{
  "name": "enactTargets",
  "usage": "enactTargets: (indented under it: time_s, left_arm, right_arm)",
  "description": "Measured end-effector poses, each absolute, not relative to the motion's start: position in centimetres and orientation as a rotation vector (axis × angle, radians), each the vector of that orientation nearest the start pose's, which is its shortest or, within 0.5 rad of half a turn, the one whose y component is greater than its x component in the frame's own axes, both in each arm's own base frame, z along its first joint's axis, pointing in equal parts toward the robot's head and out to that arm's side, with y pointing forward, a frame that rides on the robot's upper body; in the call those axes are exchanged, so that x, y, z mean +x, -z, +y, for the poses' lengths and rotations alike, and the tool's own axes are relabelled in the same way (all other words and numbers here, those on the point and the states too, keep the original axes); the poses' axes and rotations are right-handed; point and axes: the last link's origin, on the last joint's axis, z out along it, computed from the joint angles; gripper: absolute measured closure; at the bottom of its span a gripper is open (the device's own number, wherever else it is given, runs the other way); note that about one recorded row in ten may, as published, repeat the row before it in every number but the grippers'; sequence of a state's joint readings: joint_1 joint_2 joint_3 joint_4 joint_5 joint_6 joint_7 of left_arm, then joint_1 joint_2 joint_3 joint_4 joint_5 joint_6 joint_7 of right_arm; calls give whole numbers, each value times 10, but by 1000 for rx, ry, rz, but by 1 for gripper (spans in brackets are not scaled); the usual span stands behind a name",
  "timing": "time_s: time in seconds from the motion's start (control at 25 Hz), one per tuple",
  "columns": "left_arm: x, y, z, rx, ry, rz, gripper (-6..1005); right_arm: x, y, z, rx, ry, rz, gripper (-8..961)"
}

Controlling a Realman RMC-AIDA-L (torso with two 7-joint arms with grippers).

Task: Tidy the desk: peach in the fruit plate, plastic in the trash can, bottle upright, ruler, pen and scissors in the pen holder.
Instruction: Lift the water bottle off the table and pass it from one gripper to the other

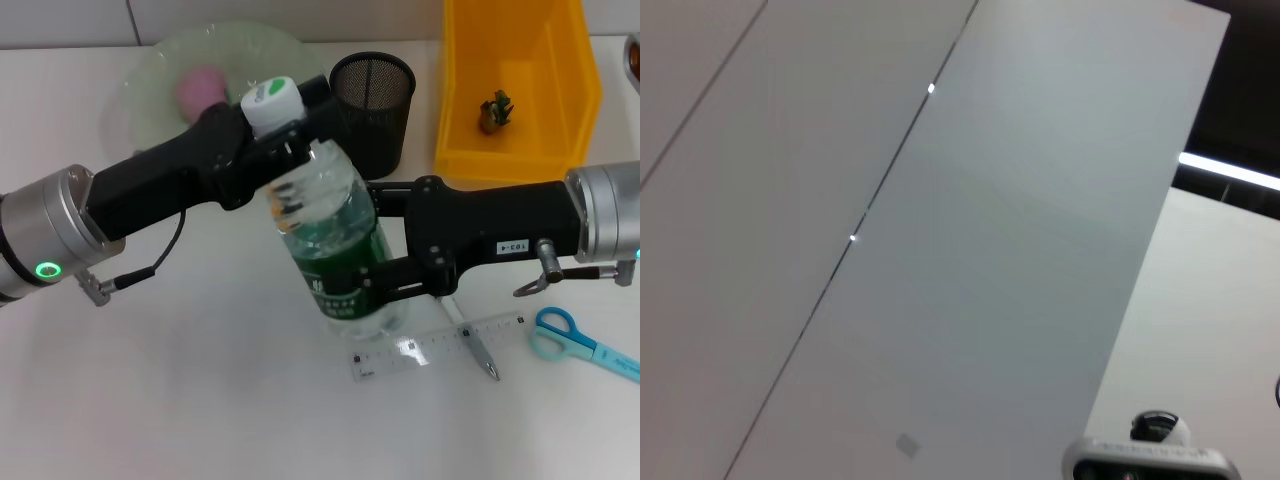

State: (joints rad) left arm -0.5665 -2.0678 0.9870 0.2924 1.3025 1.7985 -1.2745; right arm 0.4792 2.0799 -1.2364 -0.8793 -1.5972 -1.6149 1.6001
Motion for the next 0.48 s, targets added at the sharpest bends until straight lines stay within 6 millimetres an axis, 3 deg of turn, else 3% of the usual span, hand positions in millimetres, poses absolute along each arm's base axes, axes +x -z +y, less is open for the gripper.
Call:
enactTargets:
  time_s: [0.28, 0.48]
  left_arm:
    - [-204, 13, 302, -2634, 1538, -597, 541]
    - [-208, 4, 302, -2640, 1489, -524, 534]
  right_arm:
    - [170, 13, 307, -3053, -859, 503, 116]
    - [177, 3, 301, -3044, -839, 525, 117]
